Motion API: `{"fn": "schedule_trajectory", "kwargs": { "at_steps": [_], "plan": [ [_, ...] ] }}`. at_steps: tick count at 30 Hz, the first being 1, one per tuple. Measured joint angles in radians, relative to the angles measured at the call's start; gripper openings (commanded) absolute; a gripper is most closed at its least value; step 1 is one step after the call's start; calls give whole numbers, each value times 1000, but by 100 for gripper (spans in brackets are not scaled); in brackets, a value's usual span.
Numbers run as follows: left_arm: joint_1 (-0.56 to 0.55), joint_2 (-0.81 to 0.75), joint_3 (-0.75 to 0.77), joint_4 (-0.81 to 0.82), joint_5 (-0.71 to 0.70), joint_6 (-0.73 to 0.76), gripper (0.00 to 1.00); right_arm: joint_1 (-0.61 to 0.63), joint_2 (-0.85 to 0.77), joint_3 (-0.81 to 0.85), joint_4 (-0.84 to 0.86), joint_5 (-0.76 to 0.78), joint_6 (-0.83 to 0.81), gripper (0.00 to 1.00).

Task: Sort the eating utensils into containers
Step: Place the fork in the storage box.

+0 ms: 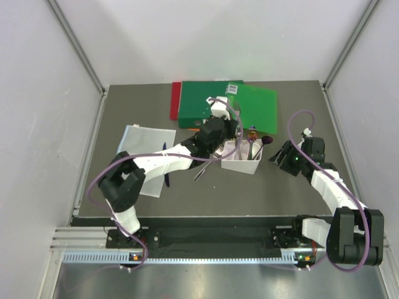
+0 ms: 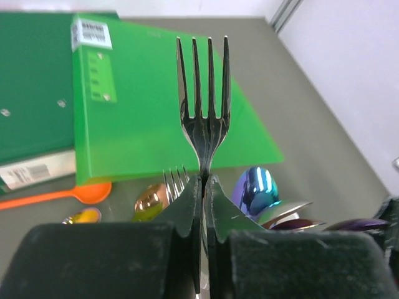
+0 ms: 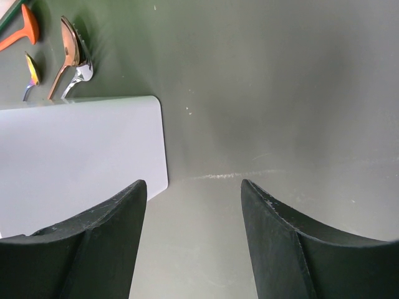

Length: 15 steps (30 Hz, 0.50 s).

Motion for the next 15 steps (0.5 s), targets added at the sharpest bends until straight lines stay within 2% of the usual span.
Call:
{"fn": "schedule_trajectory", "kwargs": {
  "at_steps": [9, 15],
  "plan": [
    [-53, 118, 0, 39, -3, 0, 0, 0, 3, 0, -6, -1, -14, 63],
    [-80, 130, 0, 42, 0, 0, 0, 0, 14, 0, -6, -1, -15, 63]
  ]
}}
